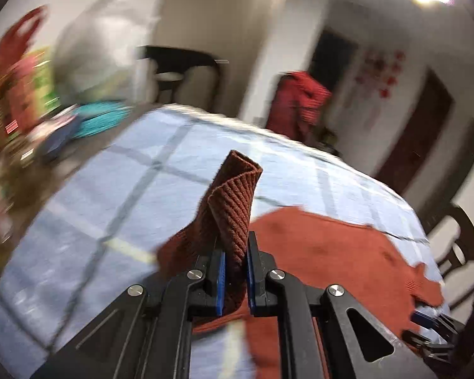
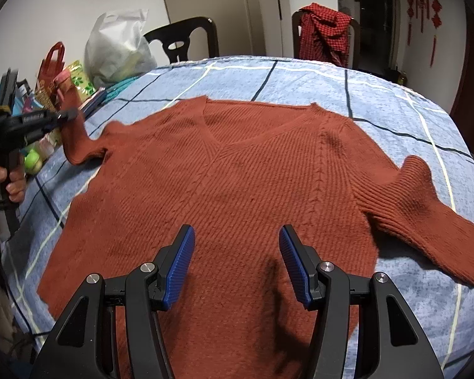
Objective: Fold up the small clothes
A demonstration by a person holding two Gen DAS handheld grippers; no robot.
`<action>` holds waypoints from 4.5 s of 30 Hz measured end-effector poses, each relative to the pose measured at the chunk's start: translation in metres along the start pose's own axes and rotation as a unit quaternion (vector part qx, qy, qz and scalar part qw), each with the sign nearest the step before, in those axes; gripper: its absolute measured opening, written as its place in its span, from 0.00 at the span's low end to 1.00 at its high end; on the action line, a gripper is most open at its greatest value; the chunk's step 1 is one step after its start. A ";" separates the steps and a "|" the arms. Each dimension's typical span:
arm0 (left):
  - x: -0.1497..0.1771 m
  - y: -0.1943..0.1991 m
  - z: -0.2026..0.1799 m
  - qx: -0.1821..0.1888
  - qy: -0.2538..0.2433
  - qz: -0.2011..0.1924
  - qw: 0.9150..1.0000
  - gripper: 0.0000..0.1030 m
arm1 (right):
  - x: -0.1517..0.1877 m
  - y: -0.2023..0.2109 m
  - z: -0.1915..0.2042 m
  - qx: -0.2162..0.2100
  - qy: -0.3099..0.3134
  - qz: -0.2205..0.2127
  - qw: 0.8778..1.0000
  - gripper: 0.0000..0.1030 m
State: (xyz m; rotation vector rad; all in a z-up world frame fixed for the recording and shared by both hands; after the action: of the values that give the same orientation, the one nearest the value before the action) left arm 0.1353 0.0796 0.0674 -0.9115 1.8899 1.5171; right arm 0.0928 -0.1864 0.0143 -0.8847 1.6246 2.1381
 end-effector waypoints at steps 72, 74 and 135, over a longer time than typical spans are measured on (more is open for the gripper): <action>0.062 0.003 -0.059 0.023 -0.123 0.066 0.990 0.47 | -0.030 0.003 0.004 0.008 0.006 -0.006 1.000 0.37; 0.069 0.011 -0.065 0.027 -0.118 0.061 0.991 0.47 | -0.022 0.013 0.004 0.020 0.002 -0.015 1.000 0.37; 0.097 -0.033 -0.091 0.006 -0.137 0.108 0.985 0.52 | 0.036 0.064 -0.242 0.082 -0.387 -0.075 0.915 0.38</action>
State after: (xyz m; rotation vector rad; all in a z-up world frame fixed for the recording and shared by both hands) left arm 0.1000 -0.0305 -0.0071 -0.4718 1.8375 1.6581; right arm 0.0967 -0.4383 -0.0009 -0.0581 1.2323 1.8478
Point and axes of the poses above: each gripper's, at about its wrist camera, not at the fingertips, and y roughly against the way its jaws point, z to its left, x to its underside, the point moved 3 cm from there along -y, roughly the way its jaws point, and after that the axes turned 5 degrees about -y, right-handed, at the moved point
